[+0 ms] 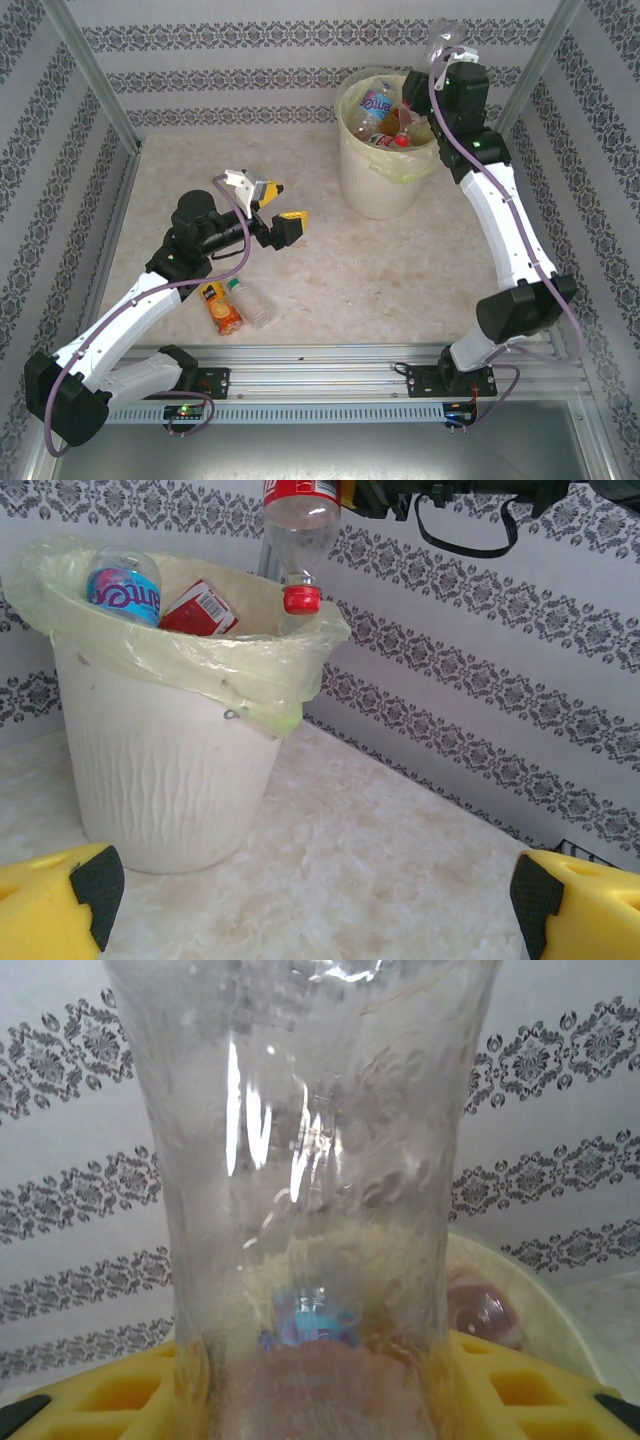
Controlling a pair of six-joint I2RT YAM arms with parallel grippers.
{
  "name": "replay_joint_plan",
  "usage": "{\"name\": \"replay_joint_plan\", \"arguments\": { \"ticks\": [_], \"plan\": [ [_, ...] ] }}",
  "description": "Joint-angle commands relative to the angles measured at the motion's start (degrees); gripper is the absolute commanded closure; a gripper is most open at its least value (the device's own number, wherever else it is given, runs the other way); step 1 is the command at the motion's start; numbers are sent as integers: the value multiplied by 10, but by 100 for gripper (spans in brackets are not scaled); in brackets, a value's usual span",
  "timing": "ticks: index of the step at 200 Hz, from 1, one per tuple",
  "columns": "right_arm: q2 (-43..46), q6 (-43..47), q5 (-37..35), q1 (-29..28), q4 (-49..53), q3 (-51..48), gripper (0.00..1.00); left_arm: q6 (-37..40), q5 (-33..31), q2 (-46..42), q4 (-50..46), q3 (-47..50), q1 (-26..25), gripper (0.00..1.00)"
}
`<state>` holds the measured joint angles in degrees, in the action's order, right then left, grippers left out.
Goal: Put the plastic bottles in the bin
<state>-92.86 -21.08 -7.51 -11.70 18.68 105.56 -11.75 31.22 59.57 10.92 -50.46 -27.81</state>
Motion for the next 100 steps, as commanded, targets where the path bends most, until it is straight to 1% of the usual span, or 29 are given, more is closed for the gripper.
{"name": "replay_joint_plan", "arguments": {
  "ticks": [1, 46, 83, 100],
  "plan": [
    [-37, -16, -20, 7, -20, 39, 50, 14, -7, 1, 10, 2, -9, 0],
    [-103, -46, 11, 7, -2, 74, 47, 33, -21, 5, -11, -2, -8, 0],
    [-123, -61, 18, 8, 10, 67, 41, 32, -22, 7, -14, -4, -8, 0],
    [-125, -62, 20, 11, 20, 64, 36, 32, -23, 7, -16, -4, -8, 0]
  ]
}}
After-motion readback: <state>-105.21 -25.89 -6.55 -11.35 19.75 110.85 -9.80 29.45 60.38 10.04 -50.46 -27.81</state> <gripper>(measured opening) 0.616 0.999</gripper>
